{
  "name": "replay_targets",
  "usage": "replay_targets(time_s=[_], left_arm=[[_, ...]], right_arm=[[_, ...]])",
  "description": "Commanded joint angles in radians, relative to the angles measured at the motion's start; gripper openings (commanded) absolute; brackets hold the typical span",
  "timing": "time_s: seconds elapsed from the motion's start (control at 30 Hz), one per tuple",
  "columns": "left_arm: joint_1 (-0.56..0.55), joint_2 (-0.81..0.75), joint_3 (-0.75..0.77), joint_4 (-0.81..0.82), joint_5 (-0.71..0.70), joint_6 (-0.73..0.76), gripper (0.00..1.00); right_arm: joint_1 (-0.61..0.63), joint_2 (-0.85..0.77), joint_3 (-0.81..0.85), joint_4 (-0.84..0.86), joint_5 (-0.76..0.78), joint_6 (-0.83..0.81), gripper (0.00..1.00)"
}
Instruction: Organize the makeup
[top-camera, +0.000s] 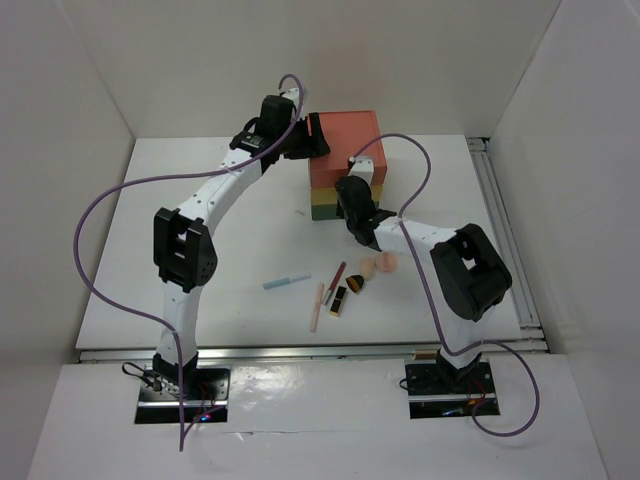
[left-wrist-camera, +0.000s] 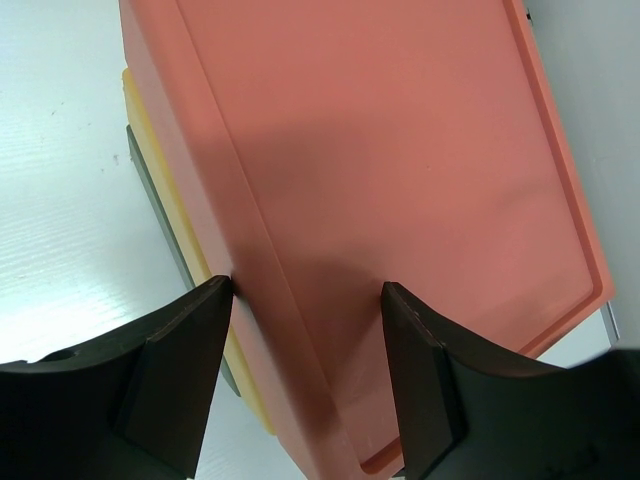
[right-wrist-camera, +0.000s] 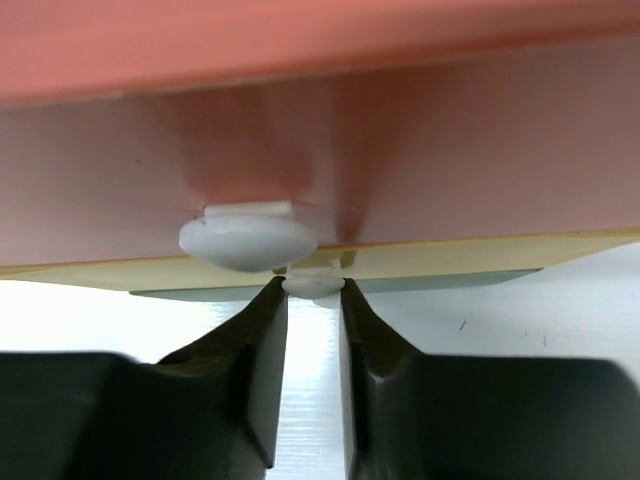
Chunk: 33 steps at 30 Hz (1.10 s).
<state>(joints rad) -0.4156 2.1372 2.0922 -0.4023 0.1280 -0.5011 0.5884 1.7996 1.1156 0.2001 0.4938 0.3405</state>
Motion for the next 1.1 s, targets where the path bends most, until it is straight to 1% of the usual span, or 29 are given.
replay_targets(time_s=[0.0,0.03,0.1,0.13,0.23,0.33,0.5,0.53,0.67,0.7,0.8,0.87,0.9,0.93,0.97,1.03,1.07], left_arm=[[-0.02,0.007,-0.04,-0.164,0.019,0.03,0.72],[-0.02,0.007,-0.04,-0.164,0.01,0.03,0.72],[-0.02,0.007,-0.04,-0.164,0.01,0.03,0.72],[-0.02,0.007,-0.04,-0.164,0.01,0.03,0.72],[-0.02,0.007,-0.04,-0.164,-0.002,0.03,0.72],[-0.02,0.007,-0.04,-0.164,-0.024,0.019,0.72],[-0.02,0.007,-0.04,-0.155,-0.013,0.001,0.71],[-0.02,0.007,-0.04,-0.155,-0.013,0.001,0.71],[-0.02,0.007,-0.049,-0.155,-0.022,0.001,0.71],[-0.02,0.007,-0.049,-0.145,-0.022,-0.008,0.71],[-0.02,0.007,-0.06,-0.145,-0.022,-0.008,0.71],[-0.02,0.007,-0.06,-0.145,-0.013,-0.008,0.71],[-0.02,0.007,-0.069,-0.145,-0.013,-0.008,0.71],[-0.02,-0.002,-0.069,-0.145,-0.013,-0.008,0.71],[-0.02,-0.002,-0.069,-0.145,-0.022,-0.008,0.71],[-0.02,-0.002,-0.08,-0.145,-0.022,-0.008,0.71],[-0.02,-0.013,-0.08,-0.145,-0.034,-0.008,0.71]], right_arm=[[-0.025,-0.025,0.049,0.098,0.042,-0.032,0.25],[-0.025,-0.025,0.058,0.084,0.042,-0.032,0.13],[-0.025,-0.034,0.058,0.084,0.042,-0.046,0.07],[-0.025,-0.034,0.049,0.084,0.042,-0.046,0.02],[-0.015,-0.057,0.027,0.052,0.041,-0.058,0.0],[0.011,-0.098,-0.003,-0.023,0.032,-0.067,0.0],[0.123,-0.204,-0.124,-0.108,0.031,-0.04,0.0],[0.137,-0.233,-0.14,-0.119,0.031,-0.028,0.0],[0.206,-0.273,-0.158,-0.249,0.031,0.066,0.0],[0.238,-0.273,-0.168,-0.263,0.051,0.098,0.0],[0.281,-0.293,-0.168,-0.303,0.094,0.135,0.0],[0.292,-0.293,-0.168,-0.313,0.132,0.135,0.0],[0.292,-0.293,-0.149,-0.335,0.152,0.149,0.02],[0.292,-0.281,-0.14,-0.335,0.191,0.149,0.07],[0.283,-0.267,-0.125,-0.353,0.215,0.149,0.09],[0.255,-0.258,-0.068,-0.398,0.232,0.138,0.09],[0.255,-0.258,-0.05,-0.412,0.262,0.147,0.15]])
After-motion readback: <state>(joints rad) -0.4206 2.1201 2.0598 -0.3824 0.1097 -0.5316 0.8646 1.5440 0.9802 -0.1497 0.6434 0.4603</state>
